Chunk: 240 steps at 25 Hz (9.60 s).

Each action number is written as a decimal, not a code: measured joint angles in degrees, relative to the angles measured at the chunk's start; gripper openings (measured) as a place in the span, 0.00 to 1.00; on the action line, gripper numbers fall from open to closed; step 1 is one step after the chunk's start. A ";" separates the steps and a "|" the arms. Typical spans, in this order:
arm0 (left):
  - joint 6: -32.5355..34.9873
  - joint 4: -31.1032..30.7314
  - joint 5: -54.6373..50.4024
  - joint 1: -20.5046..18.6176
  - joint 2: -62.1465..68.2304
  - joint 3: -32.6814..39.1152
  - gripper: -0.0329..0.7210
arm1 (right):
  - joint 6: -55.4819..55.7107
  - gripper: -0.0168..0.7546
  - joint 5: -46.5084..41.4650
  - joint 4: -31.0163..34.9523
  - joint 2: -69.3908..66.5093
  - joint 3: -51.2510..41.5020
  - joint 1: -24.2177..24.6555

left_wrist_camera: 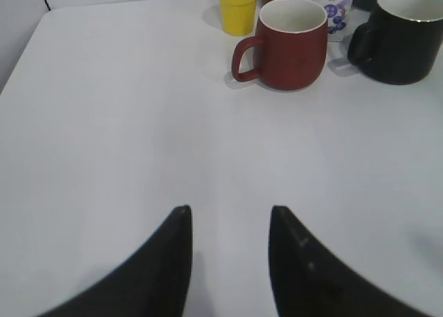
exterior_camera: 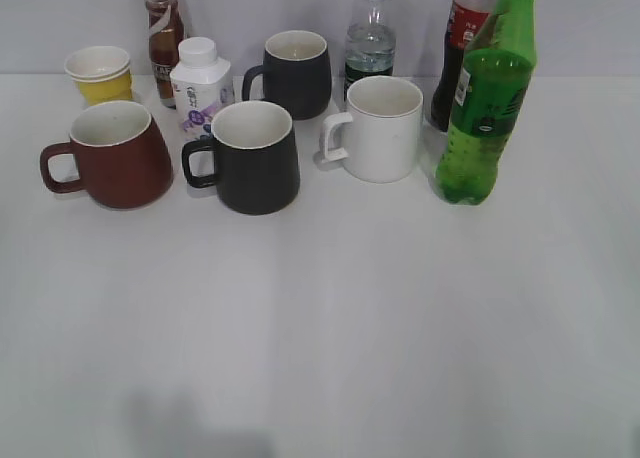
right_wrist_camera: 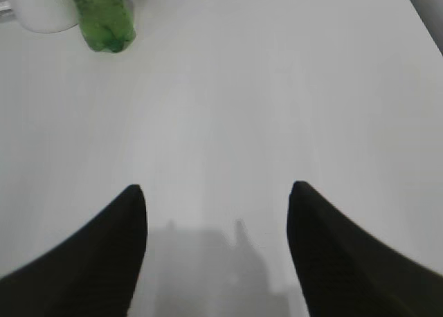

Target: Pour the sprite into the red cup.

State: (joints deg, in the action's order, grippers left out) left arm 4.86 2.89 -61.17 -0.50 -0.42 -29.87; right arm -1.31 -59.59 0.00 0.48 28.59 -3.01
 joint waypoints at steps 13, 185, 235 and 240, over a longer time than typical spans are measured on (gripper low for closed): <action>0.00 0.42 0.00 0.33 0.00 0.00 0.43 | 0.00 0.64 0.00 0.00 0.00 0.00 0.00; -0.50 -12.04 94.40 40.32 80.09 5.90 0.14 | -5.31 0.58 111.42 0.00 -95.95 4.98 -16.01; -0.50 -15.50 98.57 34.63 96.13 -7.34 0.14 | -45.47 0.58 103.54 -30.79 -98.98 16.71 -16.06; -0.50 -15.54 98.57 34.63 96.13 -7.34 0.14 | -47.27 0.58 103.54 -30.79 -98.98 16.71 -16.06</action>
State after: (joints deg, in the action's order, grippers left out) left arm 4.35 -12.66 37.40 34.13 95.71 -37.21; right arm -48.58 43.95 -30.79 -98.50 45.30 -19.07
